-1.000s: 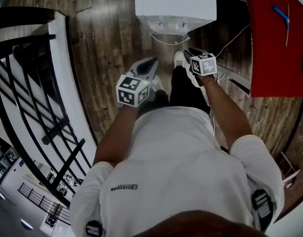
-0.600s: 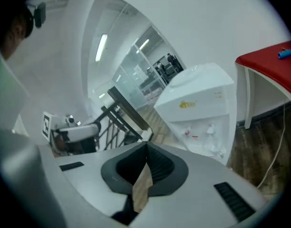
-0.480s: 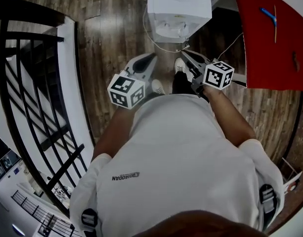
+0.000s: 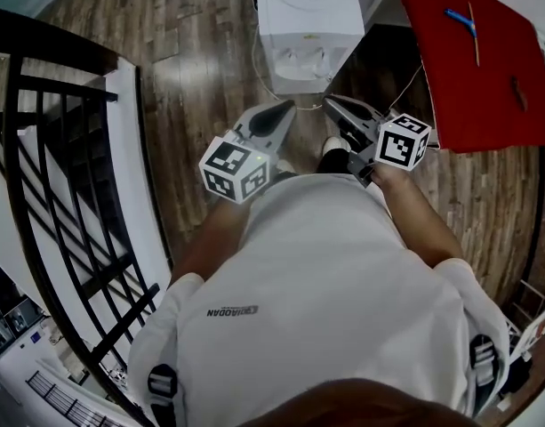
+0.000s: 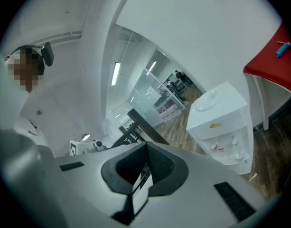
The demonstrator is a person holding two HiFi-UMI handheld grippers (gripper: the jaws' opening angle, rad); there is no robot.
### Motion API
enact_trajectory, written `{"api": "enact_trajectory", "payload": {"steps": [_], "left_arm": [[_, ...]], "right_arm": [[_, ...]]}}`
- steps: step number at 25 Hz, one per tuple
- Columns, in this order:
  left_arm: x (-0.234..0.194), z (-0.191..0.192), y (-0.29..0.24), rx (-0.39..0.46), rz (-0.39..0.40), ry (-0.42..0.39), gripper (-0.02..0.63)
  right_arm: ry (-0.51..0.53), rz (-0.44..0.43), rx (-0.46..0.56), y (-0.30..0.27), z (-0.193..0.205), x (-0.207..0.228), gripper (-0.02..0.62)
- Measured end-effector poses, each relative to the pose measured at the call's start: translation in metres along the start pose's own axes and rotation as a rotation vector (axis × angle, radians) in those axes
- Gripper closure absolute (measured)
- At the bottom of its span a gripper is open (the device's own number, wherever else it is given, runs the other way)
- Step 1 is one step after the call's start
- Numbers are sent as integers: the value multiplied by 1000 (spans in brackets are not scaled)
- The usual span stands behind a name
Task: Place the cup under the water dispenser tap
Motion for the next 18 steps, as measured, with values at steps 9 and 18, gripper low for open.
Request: {"api": "enact_trajectory", "payload": {"steps": [9,18], "left_arm": [[20,-15,0,64,-73,27,609],[72,-34,-36,134,-71,51,609]], "right_arm": [[113,-79,14,24,-24,-6,574],[216,-431,52,84,-25,-18,572]]}}
Point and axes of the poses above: the fingertips, and each gripper's own axes: y backward along the fingers, x to its right, z out of its underside, the point moved 10 cm from there along y, backward along the fingers, and after that the axes turned 13 degrees about -x, right-handed, at the moved point
